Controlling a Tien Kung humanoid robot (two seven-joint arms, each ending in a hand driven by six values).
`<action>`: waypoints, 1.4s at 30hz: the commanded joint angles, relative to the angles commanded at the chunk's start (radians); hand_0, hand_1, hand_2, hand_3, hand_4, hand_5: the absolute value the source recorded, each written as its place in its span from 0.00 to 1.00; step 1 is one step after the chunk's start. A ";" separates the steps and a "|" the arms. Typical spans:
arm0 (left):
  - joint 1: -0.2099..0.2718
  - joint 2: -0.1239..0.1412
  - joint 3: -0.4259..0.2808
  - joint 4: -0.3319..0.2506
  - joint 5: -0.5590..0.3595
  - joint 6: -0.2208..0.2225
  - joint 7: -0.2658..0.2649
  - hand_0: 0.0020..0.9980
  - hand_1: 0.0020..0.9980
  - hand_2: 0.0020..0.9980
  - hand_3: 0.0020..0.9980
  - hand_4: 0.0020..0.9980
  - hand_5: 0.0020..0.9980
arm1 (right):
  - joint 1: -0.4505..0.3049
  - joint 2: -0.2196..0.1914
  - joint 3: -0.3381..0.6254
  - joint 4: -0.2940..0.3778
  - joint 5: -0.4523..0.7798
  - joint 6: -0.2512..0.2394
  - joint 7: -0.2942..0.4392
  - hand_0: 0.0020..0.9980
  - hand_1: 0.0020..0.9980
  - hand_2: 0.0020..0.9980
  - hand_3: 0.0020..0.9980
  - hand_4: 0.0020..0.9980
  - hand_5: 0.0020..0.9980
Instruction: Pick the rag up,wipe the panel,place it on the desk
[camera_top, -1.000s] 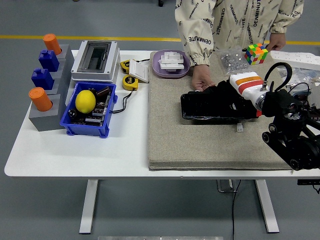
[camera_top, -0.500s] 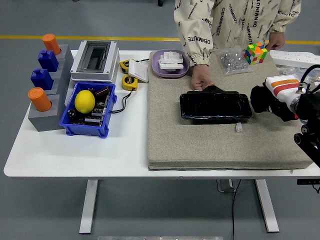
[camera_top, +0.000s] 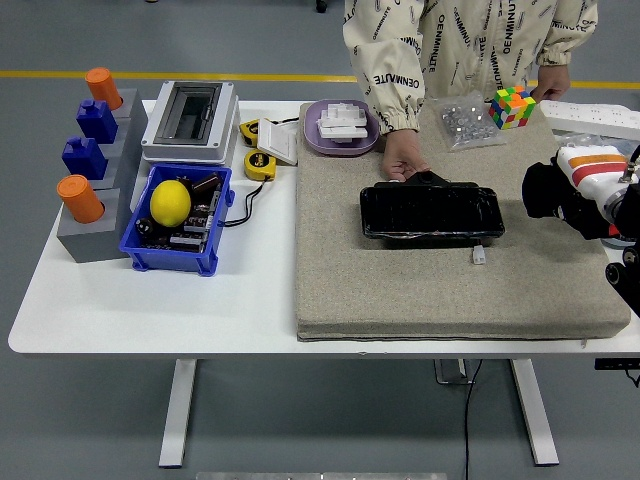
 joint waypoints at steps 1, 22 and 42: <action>0.000 0.000 0.000 0.000 0.000 0.000 0.000 0.60 0.64 0.64 0.56 0.63 0.44 | -0.004 0.003 0.014 0.002 -0.002 0.000 -0.002 0.22 0.31 0.38 0.37 0.91 0.03; 0.009 0.006 -0.013 0.001 0.008 0.000 0.000 0.60 0.64 0.64 0.56 0.63 0.44 | -0.109 0.040 0.212 0.049 -0.056 -0.013 -0.220 0.24 0.31 0.38 0.37 0.91 0.03; 0.012 0.009 -0.003 -0.001 0.006 0.000 0.000 0.60 0.64 0.64 0.56 0.63 0.44 | -0.145 0.034 0.121 0.189 -0.020 -0.022 -0.303 0.24 0.31 0.38 0.37 0.90 0.02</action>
